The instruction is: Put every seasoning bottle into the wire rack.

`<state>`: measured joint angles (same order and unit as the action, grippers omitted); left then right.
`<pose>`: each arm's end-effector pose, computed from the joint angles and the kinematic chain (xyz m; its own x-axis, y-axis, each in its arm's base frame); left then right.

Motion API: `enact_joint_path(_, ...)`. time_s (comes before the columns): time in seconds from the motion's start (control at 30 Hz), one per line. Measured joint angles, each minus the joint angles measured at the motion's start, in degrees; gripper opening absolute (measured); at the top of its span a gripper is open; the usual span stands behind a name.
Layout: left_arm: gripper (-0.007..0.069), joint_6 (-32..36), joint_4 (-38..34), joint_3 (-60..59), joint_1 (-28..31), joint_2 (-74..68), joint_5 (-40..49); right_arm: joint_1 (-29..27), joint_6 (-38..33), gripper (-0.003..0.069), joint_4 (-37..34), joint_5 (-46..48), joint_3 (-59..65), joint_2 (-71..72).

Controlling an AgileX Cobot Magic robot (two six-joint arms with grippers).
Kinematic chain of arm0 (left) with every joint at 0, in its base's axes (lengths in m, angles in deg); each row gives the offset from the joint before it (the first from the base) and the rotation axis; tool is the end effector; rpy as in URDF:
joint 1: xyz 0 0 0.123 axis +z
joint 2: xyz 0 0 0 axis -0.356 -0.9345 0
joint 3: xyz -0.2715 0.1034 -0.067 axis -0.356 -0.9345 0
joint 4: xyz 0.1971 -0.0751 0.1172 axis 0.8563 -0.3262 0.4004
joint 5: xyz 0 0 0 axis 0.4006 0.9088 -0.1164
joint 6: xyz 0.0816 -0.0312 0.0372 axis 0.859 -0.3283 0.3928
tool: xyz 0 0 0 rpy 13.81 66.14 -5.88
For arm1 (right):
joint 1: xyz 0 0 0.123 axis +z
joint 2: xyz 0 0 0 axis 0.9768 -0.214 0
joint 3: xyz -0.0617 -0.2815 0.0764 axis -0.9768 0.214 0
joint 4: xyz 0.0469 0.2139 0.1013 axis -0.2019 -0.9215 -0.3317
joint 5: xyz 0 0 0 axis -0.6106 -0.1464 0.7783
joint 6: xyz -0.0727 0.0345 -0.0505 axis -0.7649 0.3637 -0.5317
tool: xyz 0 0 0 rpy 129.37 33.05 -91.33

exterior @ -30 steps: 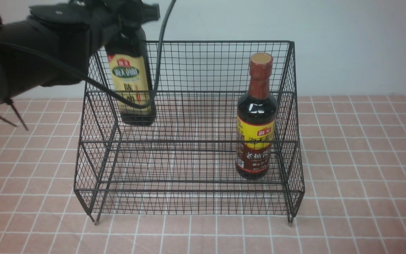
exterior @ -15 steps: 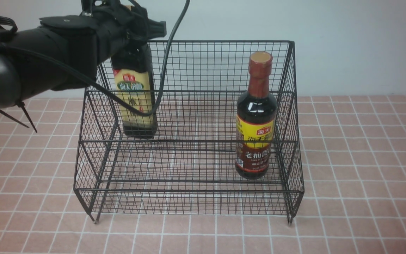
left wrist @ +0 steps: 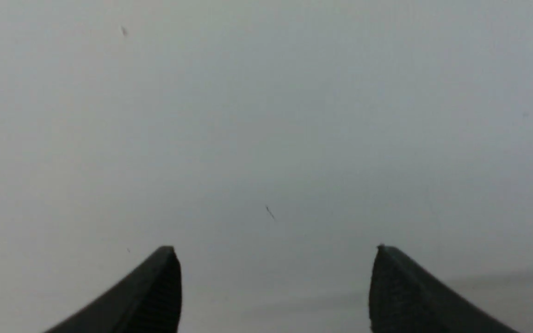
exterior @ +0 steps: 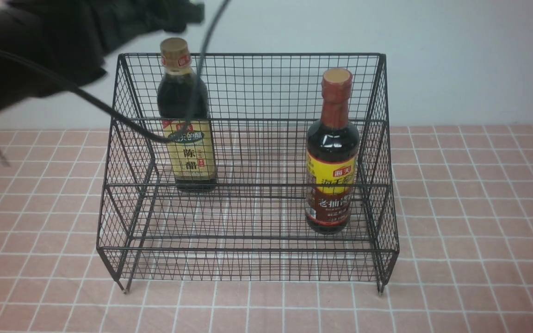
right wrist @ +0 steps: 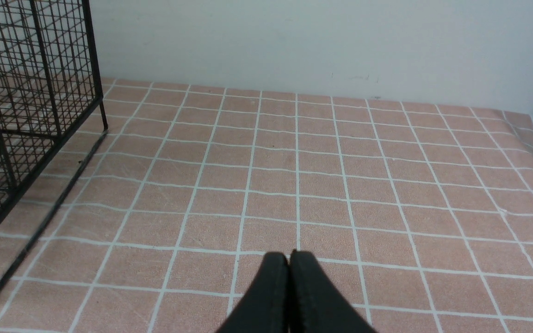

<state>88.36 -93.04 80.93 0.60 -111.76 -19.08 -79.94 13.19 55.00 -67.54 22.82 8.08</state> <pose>0.3623 -0.1021 0.3935 -0.1734 0.0775 -0.9818 0.0418 0.9966 0.0712 0.0320 -0.0009 0.1716 -0.3032 -0.0422 -0.9520 0.0200 0.9985 -0.0507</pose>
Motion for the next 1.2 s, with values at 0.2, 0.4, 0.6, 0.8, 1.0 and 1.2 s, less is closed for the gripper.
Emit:
enact_joint_path(0.2,0.0272,2.7,-0.1,0.0,-0.2,11.2,-0.7,0.0,0.0,-0.0015,0.0,0.0,0.0,0.0)
enact_joint_path(0.4,0.0007,4.3,-0.2,-1.5,-3.5,24.0,-2.4,0.0,0.0,-0.0015,0.0,0.0,0.0,0.0)
enact_joint_path(0.6,-0.0007,11.6,-0.3,-4.4,-7.9,32.0,-3.0,0.0,0.0,-0.0015,0.0,0.0,0.0,0.0)
enact_joint_path(0.8,-0.0007,15.8,-0.6,-4.8,-8.5,34.1,-10.9,0.0,0.0,-0.0015,0.0,0.0,0.0,0.0)
enact_joint_path(1.0,-0.0007,13.8,-0.7,-4.9,-13.7,35.2,-11.9,0.0,0.0,-0.0015,0.0,0.0,0.0,0.0)
enact_joint_path(1.2,-0.0007,12.8,-0.7,-4.9,-21.1,35.3,-11.9,0.0,0.0,-0.0015,0.0,0.0,0.0,0.0)
